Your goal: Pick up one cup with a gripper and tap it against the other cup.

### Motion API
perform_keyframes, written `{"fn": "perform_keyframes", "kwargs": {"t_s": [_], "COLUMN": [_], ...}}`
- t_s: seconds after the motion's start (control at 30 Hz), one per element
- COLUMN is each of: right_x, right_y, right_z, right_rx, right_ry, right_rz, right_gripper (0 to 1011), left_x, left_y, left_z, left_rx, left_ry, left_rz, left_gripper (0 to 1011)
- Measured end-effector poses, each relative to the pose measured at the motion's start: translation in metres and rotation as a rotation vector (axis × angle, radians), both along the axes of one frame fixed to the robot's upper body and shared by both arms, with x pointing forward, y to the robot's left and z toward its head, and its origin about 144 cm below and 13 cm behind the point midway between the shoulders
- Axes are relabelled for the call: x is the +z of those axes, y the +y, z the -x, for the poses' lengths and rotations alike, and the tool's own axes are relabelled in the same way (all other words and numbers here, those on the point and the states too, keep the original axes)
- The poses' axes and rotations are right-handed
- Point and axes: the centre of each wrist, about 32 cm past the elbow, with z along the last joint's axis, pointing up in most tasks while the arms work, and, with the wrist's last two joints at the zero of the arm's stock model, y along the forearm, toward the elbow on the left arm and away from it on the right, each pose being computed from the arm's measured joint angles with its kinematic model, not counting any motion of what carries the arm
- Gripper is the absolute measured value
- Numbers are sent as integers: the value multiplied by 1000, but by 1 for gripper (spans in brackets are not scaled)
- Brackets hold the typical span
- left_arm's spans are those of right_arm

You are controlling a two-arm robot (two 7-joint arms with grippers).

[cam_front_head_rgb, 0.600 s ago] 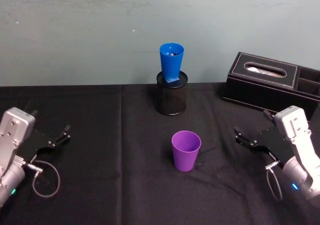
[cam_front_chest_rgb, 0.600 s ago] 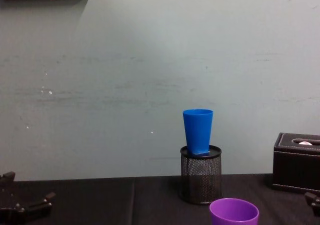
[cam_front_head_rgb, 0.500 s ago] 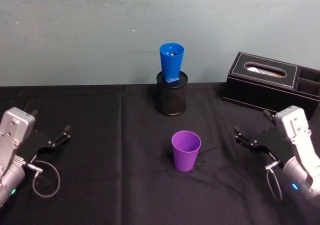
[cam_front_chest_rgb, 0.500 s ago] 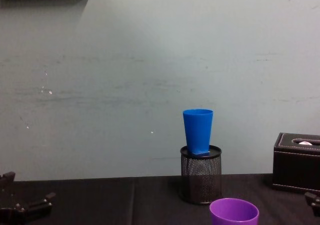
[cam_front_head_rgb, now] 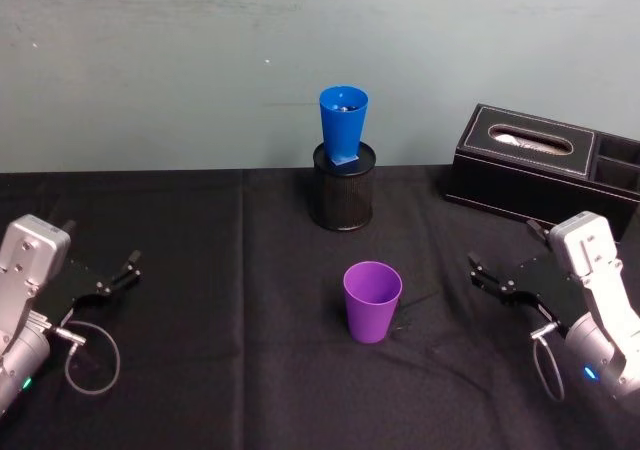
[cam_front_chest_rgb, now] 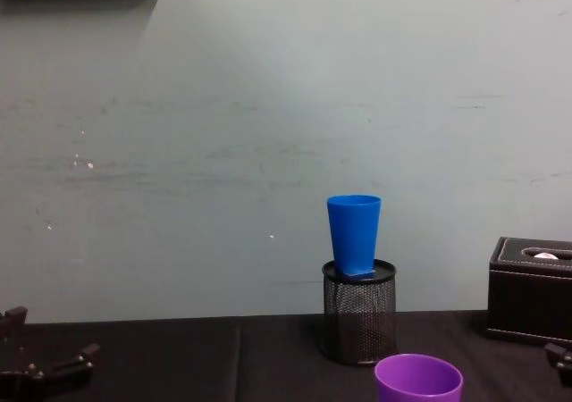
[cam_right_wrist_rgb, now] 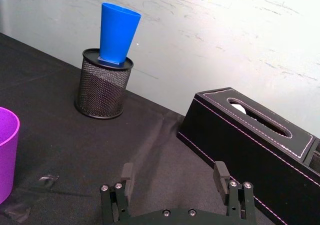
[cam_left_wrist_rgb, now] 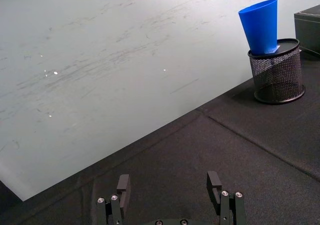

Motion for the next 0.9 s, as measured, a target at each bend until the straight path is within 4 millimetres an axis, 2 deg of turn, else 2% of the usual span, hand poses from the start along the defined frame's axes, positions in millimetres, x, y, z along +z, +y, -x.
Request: {"fn": "perform_keyframes", "kwargs": {"t_s": [0.9], "right_x": [0], "right_y": [0], "right_z": [0], "right_rx": [0], "right_ry": [0], "right_rz": [0], "right_gripper": [1003], "left_x": [0], "left_y": [0], "left_z": [0], "left_rx": [0], "left_ry": [0], "left_rz": [0], "left_gripper": [1000]}}
